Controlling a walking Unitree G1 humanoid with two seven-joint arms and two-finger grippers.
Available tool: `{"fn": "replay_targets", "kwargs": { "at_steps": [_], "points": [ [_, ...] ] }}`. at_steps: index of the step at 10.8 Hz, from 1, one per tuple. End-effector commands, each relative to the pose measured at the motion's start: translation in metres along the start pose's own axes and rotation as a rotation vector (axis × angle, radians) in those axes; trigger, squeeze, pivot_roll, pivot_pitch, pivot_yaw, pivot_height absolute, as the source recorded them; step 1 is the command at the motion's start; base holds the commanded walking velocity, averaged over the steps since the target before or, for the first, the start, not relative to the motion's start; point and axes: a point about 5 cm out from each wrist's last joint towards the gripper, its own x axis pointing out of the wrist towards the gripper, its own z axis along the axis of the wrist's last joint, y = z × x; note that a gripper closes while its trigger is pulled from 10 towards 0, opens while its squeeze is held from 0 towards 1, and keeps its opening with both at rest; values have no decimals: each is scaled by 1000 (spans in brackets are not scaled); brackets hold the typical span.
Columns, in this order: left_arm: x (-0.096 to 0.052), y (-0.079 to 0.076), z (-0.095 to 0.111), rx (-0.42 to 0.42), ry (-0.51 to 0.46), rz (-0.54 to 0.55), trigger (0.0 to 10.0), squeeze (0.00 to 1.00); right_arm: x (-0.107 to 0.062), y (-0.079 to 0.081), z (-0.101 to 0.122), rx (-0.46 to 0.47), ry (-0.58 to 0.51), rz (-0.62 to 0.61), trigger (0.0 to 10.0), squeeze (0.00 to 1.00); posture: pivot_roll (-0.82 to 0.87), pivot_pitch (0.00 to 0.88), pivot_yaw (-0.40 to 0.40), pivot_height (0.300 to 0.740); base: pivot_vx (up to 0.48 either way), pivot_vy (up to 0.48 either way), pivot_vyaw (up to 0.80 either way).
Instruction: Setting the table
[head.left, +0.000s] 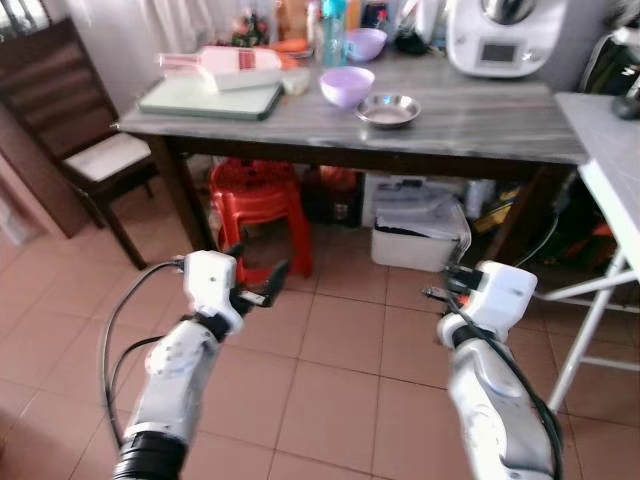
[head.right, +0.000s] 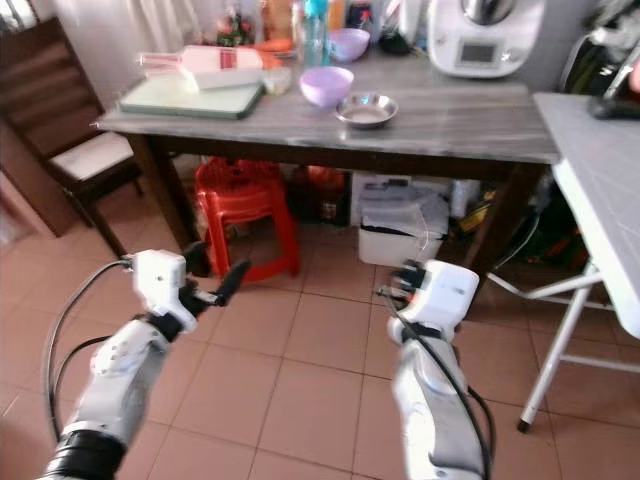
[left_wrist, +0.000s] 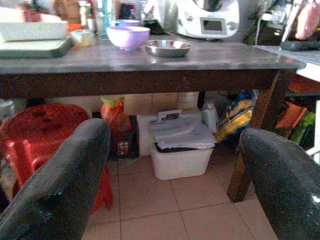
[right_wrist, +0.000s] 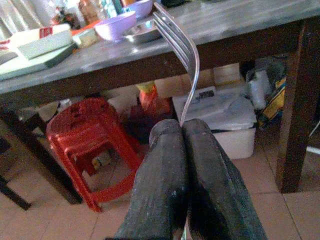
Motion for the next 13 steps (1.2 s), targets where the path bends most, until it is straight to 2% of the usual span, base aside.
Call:
{"fn": "replay_targets", "kwargs": {
  "at_steps": [1,5,13],
  "points": [
    [4,-4,4,0,-11,-21,10000,0,-1,-2,5,13,-22,-20,10000,0,-51,0,52,740,345,0,0],
    [5,-7,4,-3,-10,-33,10000,0,-1,-2,5,8,-24,-21,10000,0,-53,0,54,740,352,0,0],
    [8,-11,4,-5,-12,-52,10000,0,2,-3,5,12,-29,-22,10000,0,-47,0,54,740,480,0,0]
  ]
}}
